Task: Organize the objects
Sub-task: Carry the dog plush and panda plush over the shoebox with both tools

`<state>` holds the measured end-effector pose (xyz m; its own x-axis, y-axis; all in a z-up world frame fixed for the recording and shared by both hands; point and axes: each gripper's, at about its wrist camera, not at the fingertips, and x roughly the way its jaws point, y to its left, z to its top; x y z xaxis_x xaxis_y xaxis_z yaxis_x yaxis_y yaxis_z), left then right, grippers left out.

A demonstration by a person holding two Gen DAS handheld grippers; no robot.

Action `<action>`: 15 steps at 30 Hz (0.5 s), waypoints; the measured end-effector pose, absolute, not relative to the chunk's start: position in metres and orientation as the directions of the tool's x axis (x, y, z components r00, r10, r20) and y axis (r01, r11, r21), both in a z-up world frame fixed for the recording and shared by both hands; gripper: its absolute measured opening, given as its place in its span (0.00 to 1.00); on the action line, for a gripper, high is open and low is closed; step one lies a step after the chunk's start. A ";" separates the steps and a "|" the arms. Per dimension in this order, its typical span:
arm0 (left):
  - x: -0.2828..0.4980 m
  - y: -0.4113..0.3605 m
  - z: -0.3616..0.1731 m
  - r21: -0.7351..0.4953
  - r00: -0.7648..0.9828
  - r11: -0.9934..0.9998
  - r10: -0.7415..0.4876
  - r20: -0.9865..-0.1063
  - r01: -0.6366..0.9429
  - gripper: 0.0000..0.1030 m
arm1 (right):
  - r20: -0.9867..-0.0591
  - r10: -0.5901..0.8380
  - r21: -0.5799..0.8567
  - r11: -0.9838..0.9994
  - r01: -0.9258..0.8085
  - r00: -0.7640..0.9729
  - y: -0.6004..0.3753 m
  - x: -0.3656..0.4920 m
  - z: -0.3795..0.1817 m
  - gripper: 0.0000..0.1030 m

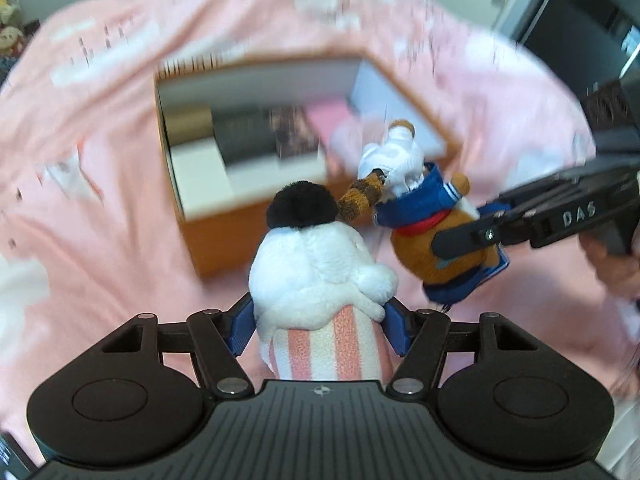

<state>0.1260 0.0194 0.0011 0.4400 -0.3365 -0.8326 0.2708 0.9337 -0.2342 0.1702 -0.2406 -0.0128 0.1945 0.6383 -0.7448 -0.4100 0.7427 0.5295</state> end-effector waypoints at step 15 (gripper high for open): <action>0.222 0.018 0.025 -0.260 0.666 0.953 -0.296 -0.685 0.155 0.71 | -0.658 0.612 0.522 0.791 -0.320 0.439 -0.235 0.252 0.031 0.48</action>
<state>0.2216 0.0182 0.0251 0.6658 -0.2957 -0.6851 0.1552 0.9529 -0.2605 0.2518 -0.2345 0.0309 0.4391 0.6118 -0.6579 -0.3201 0.7908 0.5218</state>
